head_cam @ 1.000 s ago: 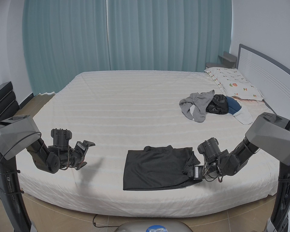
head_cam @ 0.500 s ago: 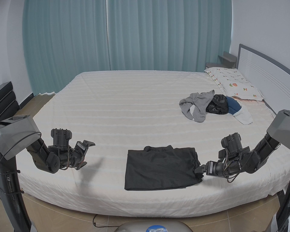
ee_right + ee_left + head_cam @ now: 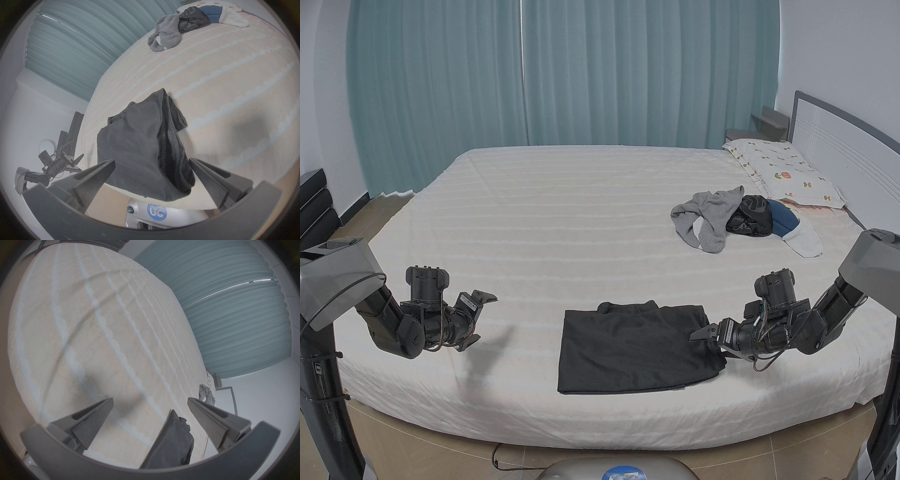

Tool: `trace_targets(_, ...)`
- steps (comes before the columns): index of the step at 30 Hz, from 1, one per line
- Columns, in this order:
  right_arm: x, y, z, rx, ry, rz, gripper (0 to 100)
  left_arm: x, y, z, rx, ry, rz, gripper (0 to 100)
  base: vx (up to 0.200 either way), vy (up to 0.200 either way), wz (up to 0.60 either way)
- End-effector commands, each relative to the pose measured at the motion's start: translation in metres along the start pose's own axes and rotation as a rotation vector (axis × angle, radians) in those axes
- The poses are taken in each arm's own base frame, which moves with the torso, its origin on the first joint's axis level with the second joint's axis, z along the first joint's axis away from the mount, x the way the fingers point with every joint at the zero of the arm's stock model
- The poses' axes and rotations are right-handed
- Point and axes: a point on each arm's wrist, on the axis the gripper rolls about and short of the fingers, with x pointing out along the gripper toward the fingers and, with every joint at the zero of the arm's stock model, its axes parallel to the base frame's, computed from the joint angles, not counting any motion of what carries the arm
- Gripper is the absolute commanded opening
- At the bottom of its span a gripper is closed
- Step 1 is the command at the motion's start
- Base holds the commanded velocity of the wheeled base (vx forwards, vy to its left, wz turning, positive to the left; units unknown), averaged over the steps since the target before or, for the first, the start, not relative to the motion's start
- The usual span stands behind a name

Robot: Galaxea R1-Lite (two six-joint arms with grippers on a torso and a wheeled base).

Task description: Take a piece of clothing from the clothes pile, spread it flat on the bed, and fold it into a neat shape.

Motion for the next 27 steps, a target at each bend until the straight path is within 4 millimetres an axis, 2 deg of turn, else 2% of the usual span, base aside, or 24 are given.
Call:
trace_targets(1,0.011,-0.011,-0.008,0.007,0.036,-0.029,100,0.001,0.001,-0.001,0.000,0.003,0.002,100,0.000,0.000,0.00)
trace_targets(2,0.011,-0.011,-0.008,0.008,0.038,-0.030,0,0.001,0.001,0.000,0.001,0.001,0.001,100,0.000,0.000,0.00)
trace_targets(12,-0.001,-0.020,-0.012,0.015,0.043,-0.059,0,0.001,0.000,-0.001,0.002,0.002,0.001,100,0.000,0.000,0.00)
trace_targets(19,-0.001,-0.022,-0.013,0.019,0.050,-0.064,0,0.001,0.000,0.000,0.002,0.001,-0.001,100,0.000,0.000,0.00)
trace_targets(20,-0.002,-0.023,-0.013,0.021,0.049,-0.066,100,0.001,0.000,0.000,0.002,0.001,-0.002,100,0.000,0.000,0.00)
trace_targets(27,-0.007,-0.019,-0.008,0.024,0.019,-0.049,100,0.001,-0.001,0.000,-0.001,0.000,-0.007,100,0.000,0.000,0.00)
